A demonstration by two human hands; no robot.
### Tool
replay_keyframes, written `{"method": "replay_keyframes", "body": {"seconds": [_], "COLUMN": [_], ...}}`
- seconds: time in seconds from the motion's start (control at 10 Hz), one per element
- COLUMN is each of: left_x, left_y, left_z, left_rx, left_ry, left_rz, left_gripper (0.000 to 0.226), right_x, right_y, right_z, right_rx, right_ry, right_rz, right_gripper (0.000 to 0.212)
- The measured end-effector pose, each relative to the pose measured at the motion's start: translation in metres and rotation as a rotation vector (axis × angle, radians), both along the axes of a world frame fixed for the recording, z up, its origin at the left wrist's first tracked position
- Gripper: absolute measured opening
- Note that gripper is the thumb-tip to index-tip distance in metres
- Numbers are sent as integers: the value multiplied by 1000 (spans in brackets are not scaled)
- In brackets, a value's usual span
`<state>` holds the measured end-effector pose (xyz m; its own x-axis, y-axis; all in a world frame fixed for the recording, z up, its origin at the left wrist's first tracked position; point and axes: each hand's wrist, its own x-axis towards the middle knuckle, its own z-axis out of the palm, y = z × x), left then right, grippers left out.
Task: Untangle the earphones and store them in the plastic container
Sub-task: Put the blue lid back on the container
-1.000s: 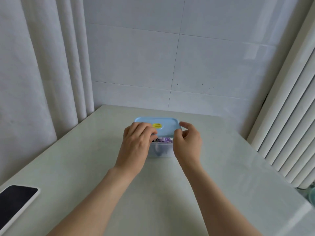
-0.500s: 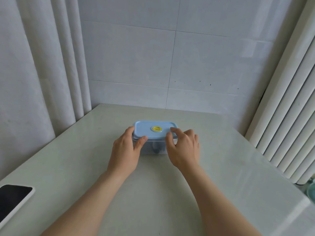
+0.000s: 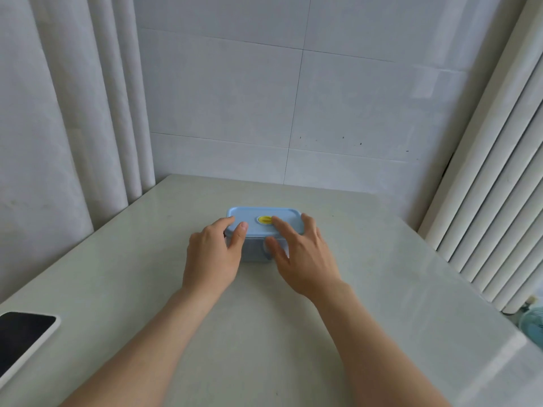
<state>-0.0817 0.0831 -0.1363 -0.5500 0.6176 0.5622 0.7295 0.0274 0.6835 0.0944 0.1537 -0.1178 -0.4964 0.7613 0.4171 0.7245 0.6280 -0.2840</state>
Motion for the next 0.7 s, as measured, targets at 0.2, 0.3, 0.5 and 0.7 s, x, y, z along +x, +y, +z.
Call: {"method": "replay_keyframes", "body": {"seconds": [0.2, 0.3, 0.5, 0.7], "left_x": [4, 2, 2, 11], "left_y": [-1, 2, 7, 8], "left_z": [0, 2, 1, -6], "left_rx": [-1, -10, 22, 2], "left_ry": [-37, -103, -179, -148], "left_rz": [-18, -46, -56, -62], "left_gripper": [45, 41, 39, 41], "right_x": [-2, -5, -11, -13], "right_y": [10, 12, 8, 0], "right_z": [-8, -10, -6, -13], "right_rx": [98, 119, 131, 44], "right_ry": [-133, -151, -231, -109], "right_rz": [13, -17, -93, -80], "right_gripper": [58, 56, 50, 60]}}
